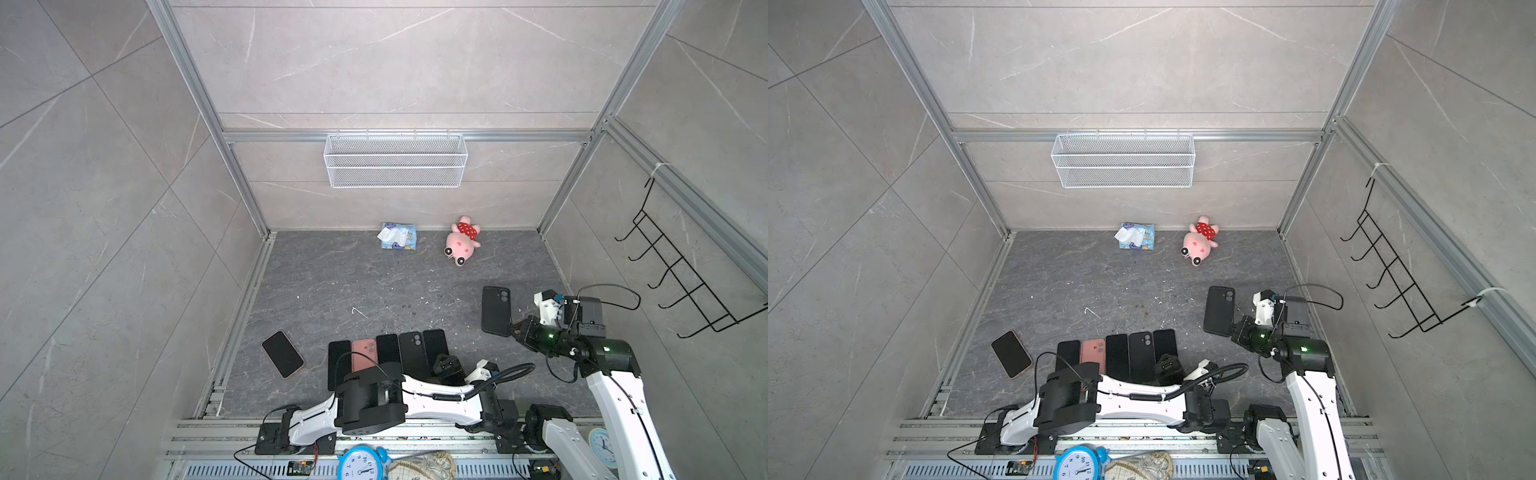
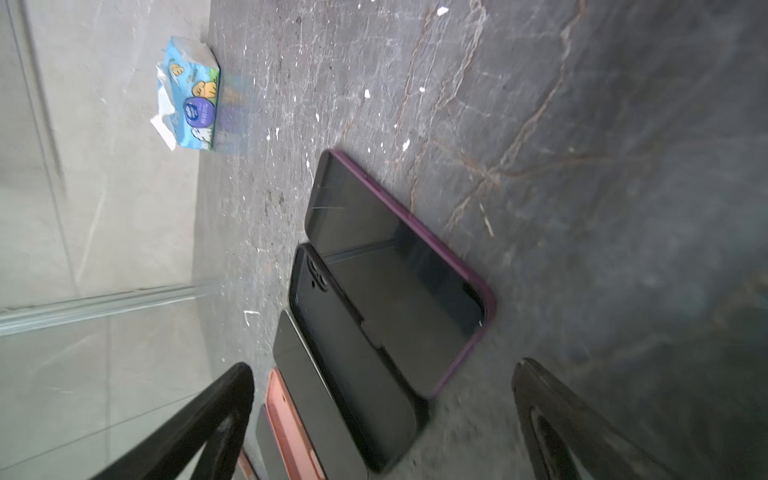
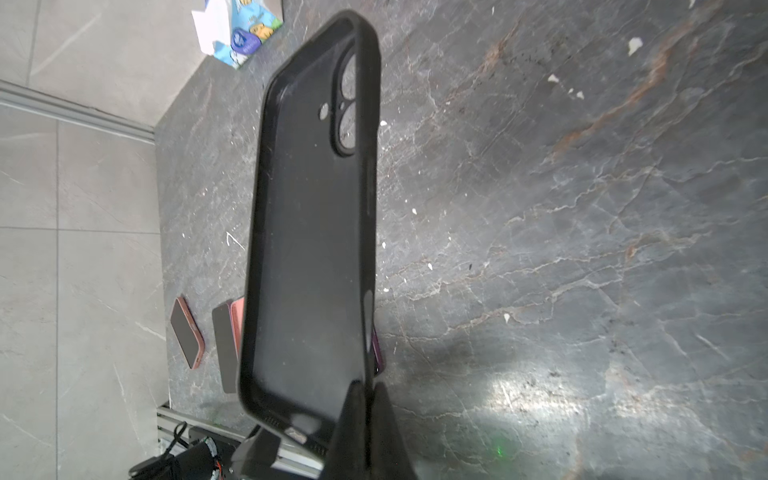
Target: Take the phone out of the phone case
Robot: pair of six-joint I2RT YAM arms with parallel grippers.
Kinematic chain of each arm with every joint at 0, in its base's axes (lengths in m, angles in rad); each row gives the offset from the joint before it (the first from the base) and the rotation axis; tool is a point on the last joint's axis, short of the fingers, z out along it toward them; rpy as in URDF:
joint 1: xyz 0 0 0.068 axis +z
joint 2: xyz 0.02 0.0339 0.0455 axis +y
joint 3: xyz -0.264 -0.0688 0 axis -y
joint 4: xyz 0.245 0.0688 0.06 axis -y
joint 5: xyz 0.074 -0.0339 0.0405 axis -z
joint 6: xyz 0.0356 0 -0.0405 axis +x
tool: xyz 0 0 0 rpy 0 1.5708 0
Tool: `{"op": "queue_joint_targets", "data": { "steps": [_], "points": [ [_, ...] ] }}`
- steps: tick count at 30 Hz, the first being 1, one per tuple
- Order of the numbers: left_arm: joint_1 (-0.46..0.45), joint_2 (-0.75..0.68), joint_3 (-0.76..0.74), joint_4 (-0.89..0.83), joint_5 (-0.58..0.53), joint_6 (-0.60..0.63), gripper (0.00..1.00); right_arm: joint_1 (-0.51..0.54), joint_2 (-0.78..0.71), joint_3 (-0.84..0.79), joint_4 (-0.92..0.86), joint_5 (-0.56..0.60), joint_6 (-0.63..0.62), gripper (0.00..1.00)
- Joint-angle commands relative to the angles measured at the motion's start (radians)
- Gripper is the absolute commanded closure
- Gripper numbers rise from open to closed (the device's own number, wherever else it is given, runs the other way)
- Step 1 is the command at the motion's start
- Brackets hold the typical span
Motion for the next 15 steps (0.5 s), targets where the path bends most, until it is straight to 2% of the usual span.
{"op": "queue_joint_targets", "data": {
  "steps": [1, 7, 12, 15],
  "points": [
    [-0.015, -0.144, -0.064, 0.024, 0.023, -0.096, 0.0, 0.05, -0.001, -0.016, -0.026, 0.041, 0.023, 1.0],
    [-0.043, -0.381, -0.318, 0.081, 0.041, -0.269, 0.0, 0.225, 0.03, -0.016, -0.038, 0.185, 0.07, 1.0],
    [-0.056, -0.638, -0.562, 0.067, 0.042, -0.473, 0.0, 0.428, 0.1, -0.01, -0.066, 0.348, 0.126, 1.0],
    [-0.056, -0.762, -0.644, 0.029, 0.028, -0.555, 0.0, 0.516, 0.123, -0.007, -0.09, 0.449, 0.162, 1.0]
  ]
}}
